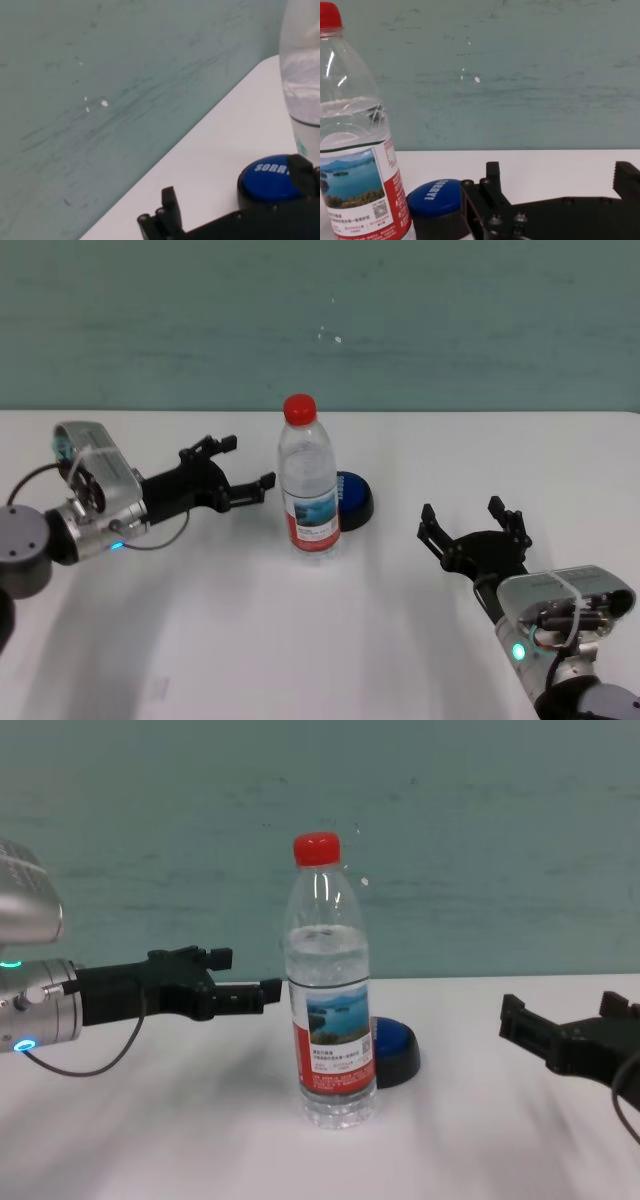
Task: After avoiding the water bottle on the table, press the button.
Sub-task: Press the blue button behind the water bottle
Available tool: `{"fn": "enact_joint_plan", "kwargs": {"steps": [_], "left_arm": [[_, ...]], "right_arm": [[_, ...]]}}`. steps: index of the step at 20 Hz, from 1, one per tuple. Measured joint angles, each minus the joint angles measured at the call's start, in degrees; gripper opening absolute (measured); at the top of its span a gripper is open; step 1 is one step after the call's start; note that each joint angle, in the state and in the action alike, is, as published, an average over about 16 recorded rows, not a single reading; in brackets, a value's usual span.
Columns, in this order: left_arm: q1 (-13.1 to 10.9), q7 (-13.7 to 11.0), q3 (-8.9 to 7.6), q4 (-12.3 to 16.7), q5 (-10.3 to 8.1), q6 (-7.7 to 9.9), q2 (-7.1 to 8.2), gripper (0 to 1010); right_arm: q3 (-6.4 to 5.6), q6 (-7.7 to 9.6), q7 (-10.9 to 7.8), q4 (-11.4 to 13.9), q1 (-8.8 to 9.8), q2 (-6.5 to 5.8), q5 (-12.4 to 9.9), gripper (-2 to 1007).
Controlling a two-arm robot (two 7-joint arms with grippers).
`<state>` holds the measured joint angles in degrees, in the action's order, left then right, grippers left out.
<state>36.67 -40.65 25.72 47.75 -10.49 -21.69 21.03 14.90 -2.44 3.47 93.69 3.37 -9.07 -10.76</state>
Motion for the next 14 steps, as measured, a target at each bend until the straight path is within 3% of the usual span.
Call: {"fn": "enact_joint_plan", "kwargs": {"steps": [9, 14], "left_arm": [[0.09, -0.48, 0.54, -0.39, -0.21, 0.93, 0.21, 1000], [-0.75, 1.14, 0.24, 1.05, 0.1, 1.53, 0.7, 1000]], "right_arm": [[0.0, 0.0, 0.0, 0.0, 0.0, 0.0, 0.0, 1003], [0.0, 0.0, 0.0, 0.0, 0.0, 0.0, 0.0, 1003]]}}
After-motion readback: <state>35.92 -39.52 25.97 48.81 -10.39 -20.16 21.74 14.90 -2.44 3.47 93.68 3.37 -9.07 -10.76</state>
